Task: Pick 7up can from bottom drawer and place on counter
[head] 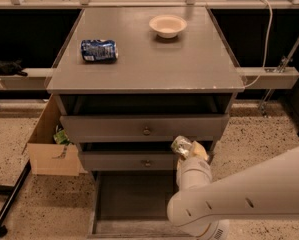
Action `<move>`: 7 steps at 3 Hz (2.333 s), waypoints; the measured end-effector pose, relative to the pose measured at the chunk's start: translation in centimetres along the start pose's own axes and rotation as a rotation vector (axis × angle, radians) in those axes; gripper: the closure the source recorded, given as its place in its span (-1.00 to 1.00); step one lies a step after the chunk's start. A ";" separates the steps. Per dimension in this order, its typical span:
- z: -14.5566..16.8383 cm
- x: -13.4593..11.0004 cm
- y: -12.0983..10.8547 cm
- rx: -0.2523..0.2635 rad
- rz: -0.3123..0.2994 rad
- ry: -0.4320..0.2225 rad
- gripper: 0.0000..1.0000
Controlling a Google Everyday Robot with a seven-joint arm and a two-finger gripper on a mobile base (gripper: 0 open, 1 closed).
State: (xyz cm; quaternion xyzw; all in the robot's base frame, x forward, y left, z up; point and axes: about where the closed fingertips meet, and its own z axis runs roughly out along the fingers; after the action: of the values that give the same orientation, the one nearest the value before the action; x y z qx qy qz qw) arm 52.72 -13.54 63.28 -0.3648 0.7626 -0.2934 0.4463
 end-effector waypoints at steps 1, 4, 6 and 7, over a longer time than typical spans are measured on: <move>0.0 0.0 0.0 -0.001 0.000 -0.001 1.00; -0.8 -2.3 -9.3 0.158 -0.111 0.005 1.00; -2.5 -3.6 -13.3 0.265 -0.113 -0.004 1.00; -4.9 -3.3 -17.1 0.338 -0.053 -0.028 1.00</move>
Offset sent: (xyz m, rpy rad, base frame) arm 0.0093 -0.0076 0.0296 -0.1049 -0.0458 0.0173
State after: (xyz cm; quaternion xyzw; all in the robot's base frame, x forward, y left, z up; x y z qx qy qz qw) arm 54.52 -19.80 80.12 -0.3088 0.6862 -0.4240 0.5040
